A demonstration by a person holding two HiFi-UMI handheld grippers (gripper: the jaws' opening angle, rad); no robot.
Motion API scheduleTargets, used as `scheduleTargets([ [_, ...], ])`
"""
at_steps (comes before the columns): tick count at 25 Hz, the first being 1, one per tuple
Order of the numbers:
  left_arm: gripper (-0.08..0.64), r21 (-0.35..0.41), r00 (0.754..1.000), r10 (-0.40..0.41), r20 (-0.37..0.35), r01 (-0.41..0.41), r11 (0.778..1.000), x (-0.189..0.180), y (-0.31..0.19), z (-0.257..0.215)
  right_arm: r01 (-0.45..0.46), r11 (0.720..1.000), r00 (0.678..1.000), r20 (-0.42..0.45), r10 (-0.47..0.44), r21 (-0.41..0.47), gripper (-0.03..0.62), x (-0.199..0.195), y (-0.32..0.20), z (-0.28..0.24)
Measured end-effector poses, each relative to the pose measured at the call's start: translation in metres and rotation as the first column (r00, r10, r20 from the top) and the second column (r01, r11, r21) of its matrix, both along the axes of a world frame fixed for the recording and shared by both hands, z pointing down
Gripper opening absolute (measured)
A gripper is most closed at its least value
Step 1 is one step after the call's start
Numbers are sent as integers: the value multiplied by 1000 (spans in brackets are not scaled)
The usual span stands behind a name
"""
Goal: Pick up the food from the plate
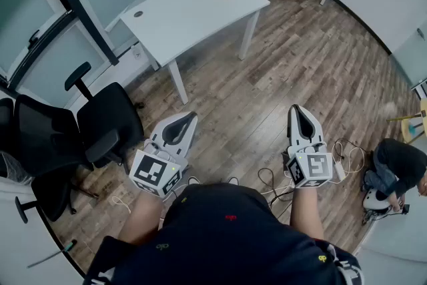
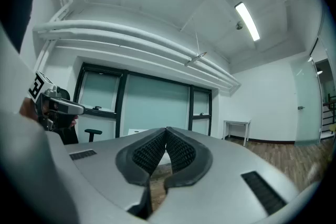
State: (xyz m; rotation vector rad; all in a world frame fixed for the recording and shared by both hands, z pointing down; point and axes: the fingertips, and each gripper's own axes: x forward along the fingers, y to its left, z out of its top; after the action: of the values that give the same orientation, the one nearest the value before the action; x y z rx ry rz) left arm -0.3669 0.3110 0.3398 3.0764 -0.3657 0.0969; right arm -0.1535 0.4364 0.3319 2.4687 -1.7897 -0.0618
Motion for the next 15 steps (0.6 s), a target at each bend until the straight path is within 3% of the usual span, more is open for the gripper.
scheduleTargets([
  [15, 26, -17, 1000, 7, 12, -7, 1000, 7, 7, 6, 34, 999, 999, 23, -33, -22, 25, -5, -1, 8],
])
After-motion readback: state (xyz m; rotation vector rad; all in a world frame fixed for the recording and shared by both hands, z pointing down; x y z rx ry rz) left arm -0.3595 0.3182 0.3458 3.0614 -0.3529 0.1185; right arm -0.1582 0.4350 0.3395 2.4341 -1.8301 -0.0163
